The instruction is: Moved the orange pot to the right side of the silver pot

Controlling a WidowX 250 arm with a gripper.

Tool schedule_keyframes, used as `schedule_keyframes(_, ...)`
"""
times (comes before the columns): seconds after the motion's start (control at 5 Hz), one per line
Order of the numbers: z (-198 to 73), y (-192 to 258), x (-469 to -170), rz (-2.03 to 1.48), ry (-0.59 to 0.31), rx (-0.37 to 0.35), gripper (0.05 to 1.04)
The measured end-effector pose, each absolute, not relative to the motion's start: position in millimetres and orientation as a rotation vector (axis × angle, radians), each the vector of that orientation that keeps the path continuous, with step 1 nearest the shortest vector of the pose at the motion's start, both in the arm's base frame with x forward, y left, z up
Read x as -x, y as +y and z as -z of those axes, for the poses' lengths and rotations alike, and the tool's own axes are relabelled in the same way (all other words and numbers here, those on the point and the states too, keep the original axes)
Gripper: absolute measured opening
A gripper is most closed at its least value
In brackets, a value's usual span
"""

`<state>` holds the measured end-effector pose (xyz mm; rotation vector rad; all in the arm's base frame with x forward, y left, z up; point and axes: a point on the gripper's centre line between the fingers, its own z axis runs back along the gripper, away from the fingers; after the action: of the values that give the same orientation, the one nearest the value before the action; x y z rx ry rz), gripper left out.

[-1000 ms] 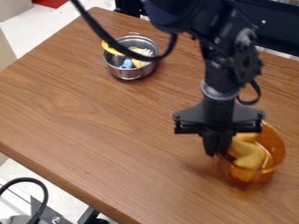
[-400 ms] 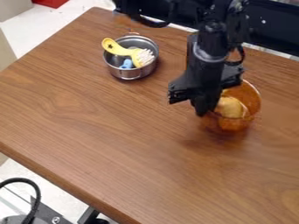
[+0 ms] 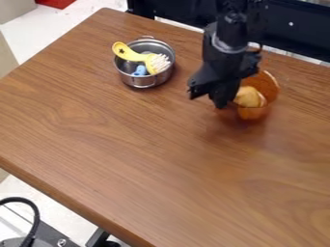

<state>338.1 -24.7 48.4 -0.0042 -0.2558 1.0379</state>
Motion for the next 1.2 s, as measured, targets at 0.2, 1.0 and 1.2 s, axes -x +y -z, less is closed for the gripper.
schedule_keyframes(0.2, -45.8, -14.3, -346.8, -1.086, -0.252, 0.008, 0.055)
schedule_keyframes(1.0, -44.6, -9.5, -343.9, -1.124, -0.162, -0.037, 0.779)
schedule_keyframes(1.2, -52.4, -6.8, -342.8, -1.141, -0.163, -0.028, 0.993)
